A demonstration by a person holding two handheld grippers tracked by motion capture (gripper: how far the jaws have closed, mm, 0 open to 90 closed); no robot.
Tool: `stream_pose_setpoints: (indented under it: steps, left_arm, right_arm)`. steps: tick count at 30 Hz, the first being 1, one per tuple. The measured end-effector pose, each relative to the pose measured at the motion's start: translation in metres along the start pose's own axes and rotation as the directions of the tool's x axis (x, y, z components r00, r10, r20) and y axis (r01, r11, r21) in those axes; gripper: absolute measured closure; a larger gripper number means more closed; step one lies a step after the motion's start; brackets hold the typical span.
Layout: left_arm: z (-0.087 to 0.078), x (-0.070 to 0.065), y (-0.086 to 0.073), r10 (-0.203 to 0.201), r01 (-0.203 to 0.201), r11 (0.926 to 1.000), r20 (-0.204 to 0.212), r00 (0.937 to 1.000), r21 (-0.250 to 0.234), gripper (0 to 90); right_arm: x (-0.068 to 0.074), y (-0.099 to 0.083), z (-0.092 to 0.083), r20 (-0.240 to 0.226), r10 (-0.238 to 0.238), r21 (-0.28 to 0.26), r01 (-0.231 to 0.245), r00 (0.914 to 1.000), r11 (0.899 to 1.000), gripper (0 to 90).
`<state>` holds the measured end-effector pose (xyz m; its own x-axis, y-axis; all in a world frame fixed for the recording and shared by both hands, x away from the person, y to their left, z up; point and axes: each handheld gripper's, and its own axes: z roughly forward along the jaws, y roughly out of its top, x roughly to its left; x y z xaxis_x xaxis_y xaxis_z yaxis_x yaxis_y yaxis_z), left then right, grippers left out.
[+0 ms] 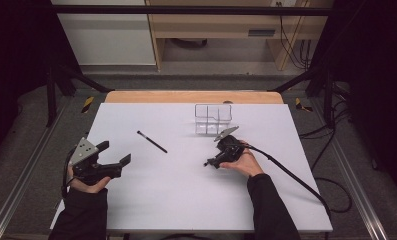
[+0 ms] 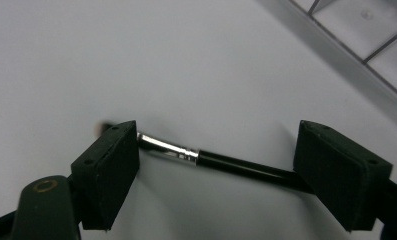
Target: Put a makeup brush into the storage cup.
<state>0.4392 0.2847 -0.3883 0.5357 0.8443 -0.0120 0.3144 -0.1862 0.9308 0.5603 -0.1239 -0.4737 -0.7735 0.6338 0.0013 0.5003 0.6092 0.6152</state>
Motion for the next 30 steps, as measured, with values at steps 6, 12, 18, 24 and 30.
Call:
stream_pose_setpoints:
  steps: [6, 12, 18, 24, 30]
  left_arm:
    - [-0.001, 0.000, 0.000, 0.000, 0.000, 1.0000, -0.001, 1.0000, -0.001, 9.0]
    - [0.000, 0.000, 0.000, 0.000, 0.000, 1.0000, -0.002, 1.0000, -0.001, 9.0]
    - [0.000, -0.001, 0.000, 0.005, -0.005, 1.0000, -0.001, 1.0000, 0.001, 9.2]
    - [0.000, -0.001, 0.000, 0.004, -0.004, 1.0000, -0.002, 1.0000, 0.001, 9.3]
    - [0.000, -0.002, 0.000, 0.007, -0.007, 1.0000, -0.001, 1.0000, 0.003, 9.3]
  right_arm:
    - [0.003, -0.001, -0.002, 0.010, -0.005, -0.003, 0.005, 0.9999, 1.000, 25.2]
    - [0.008, -0.001, -0.007, 0.005, -0.020, 0.016, 0.020, 0.9998, 1.000, 41.0]
    - [0.012, -0.002, -0.012, 0.001, -0.025, 0.048, 0.025, 0.9997, 0.999, 52.8]
    - [0.016, -0.003, -0.016, 0.000, -0.028, 0.067, 0.028, 0.9996, 0.997, 64.7]
    - [0.019, -0.005, -0.019, -0.004, -0.033, 0.084, 0.034, 0.9994, 0.996, 71.9]
